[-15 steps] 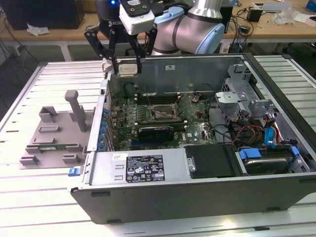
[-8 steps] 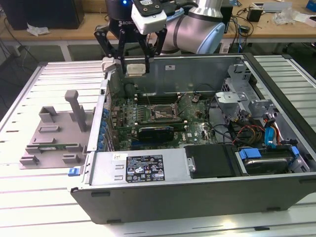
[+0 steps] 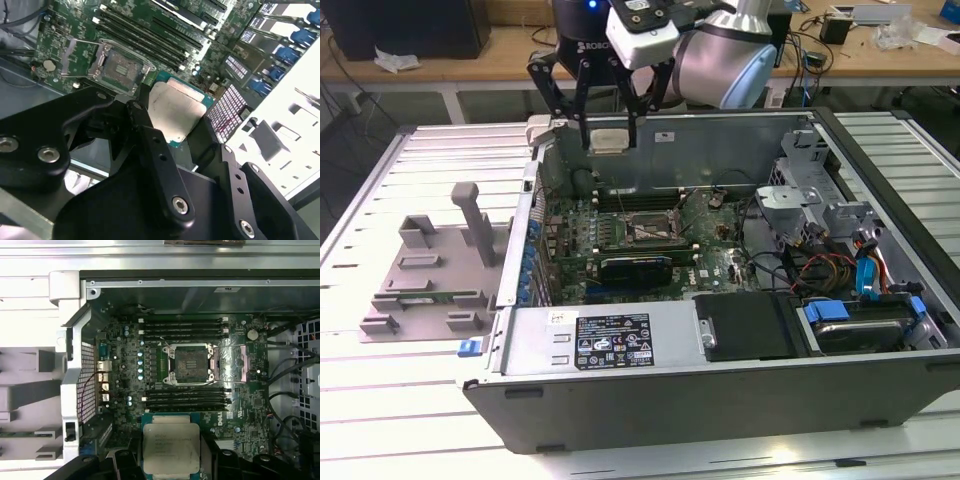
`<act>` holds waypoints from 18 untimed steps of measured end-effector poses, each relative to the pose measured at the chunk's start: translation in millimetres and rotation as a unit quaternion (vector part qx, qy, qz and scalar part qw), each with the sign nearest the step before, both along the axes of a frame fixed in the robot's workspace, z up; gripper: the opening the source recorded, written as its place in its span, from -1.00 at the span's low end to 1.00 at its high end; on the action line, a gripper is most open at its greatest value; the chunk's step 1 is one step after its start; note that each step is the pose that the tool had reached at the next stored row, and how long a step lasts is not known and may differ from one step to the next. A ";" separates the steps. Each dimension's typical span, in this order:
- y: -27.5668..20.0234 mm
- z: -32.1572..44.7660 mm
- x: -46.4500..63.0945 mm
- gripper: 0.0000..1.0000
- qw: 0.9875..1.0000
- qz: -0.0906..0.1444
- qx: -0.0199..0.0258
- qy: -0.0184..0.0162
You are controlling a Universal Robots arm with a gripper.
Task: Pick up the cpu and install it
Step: 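Pick up the cpu and move it towards the insertion slot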
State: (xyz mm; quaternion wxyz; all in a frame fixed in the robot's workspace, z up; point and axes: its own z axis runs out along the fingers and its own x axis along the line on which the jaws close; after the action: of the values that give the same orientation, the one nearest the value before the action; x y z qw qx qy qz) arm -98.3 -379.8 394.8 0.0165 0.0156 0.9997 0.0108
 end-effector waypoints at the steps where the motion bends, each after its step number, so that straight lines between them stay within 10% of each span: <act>1: 0.0 0.0 2.2 0.09 1.000 0.000 0.000 0.000; 14: -0.1 -0.1 25.6 0.09 1.000 0.000 0.000 0.000; 18: 1.0 -10.7 28.5 0.09 1.000 0.000 0.000 0.001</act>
State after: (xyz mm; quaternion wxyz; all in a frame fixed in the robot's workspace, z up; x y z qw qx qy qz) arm -69.8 -378.8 384.2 0.0157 0.0156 0.9997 0.0108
